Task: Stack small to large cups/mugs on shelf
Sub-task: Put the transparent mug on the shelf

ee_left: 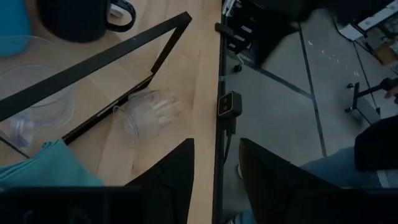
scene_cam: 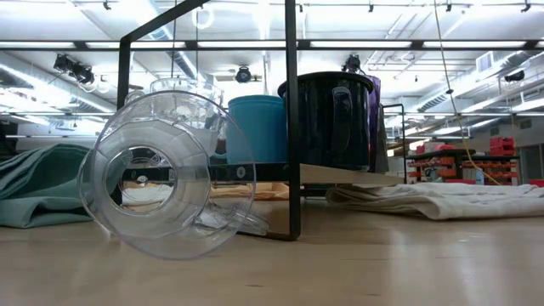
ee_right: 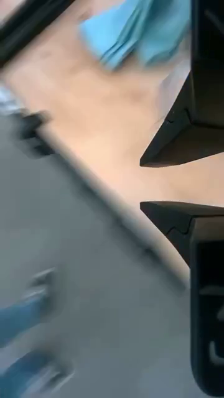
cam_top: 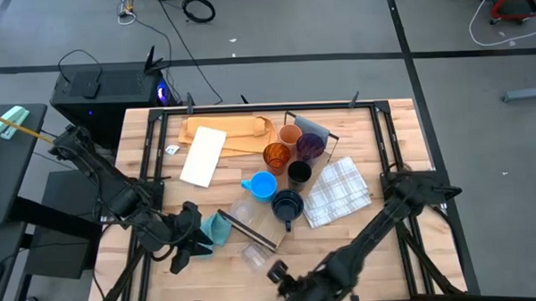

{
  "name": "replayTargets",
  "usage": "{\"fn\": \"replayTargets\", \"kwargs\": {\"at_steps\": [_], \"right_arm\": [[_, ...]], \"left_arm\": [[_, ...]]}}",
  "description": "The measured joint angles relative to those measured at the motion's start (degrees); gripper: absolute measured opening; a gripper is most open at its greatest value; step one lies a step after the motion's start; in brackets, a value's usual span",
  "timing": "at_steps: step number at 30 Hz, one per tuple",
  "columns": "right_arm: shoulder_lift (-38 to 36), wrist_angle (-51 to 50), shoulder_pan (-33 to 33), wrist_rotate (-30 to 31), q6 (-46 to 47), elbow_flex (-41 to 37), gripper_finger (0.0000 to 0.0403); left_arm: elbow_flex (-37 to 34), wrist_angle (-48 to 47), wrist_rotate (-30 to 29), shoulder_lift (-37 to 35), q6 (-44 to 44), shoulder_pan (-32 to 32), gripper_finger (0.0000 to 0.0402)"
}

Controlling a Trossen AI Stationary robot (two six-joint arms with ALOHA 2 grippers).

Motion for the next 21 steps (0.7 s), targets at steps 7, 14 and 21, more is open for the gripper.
{"fn": "replayTargets", "kwargs": {"at_steps": [7,14,21], "right_arm": [[8.57,-6.68,0.11,7.06,-14.65,6.68,0.0105],[9.88,-0.42,-1.11,25.95,-16.6,6.93,0.0105],[11.14,6.28,-3.91,27.03,-15.14,6.57,0.0105]], "left_arm": [[0.0,-2.17,0.02,0.0,2.66,-0.1,0.0134],[0.0,-2.34,0.02,-0.13,3.46,-1.44,0.0133],[0.0,-3.21,0.02,-0.13,3.91,-1.72,0.0136]]}}
